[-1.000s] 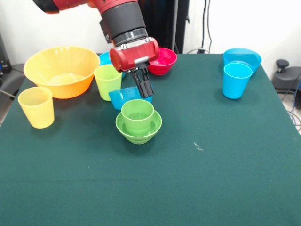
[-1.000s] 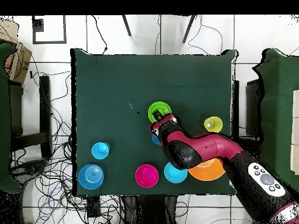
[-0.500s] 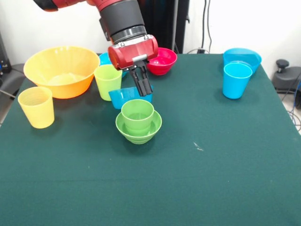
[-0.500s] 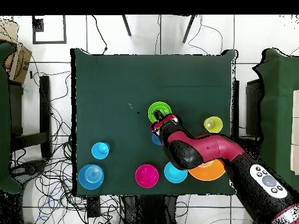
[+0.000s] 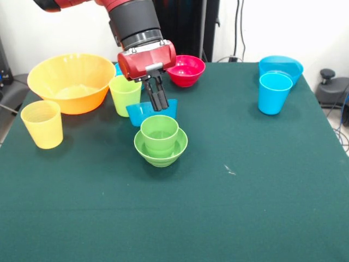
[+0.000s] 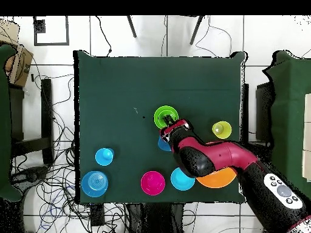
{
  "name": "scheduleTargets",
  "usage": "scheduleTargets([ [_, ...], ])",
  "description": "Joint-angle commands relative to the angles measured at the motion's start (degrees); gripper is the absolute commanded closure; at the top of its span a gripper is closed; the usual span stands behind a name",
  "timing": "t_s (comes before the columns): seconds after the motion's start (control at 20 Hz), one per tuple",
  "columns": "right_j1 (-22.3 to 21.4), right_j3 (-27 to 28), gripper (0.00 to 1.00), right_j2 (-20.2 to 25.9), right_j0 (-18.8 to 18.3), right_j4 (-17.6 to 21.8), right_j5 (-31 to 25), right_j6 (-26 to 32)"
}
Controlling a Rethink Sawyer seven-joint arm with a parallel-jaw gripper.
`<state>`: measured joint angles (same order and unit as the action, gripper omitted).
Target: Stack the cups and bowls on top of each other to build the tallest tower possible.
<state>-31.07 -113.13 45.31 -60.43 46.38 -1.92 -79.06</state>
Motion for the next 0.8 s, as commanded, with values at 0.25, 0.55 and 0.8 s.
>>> scheduleTargets([
  [0.25, 2.30, -1.24, 1.00, -1.88, 0.75, 3.08, -0.26, -4.32],
  [0.55, 4.79, -1.57, 1.00, 1.49, -2.62, 3.64, -2.92, -1.13],
  [0.8, 8.53, -1.80, 1.00, 6.45, -7.86, 5.43, -8.12, 6.33],
])
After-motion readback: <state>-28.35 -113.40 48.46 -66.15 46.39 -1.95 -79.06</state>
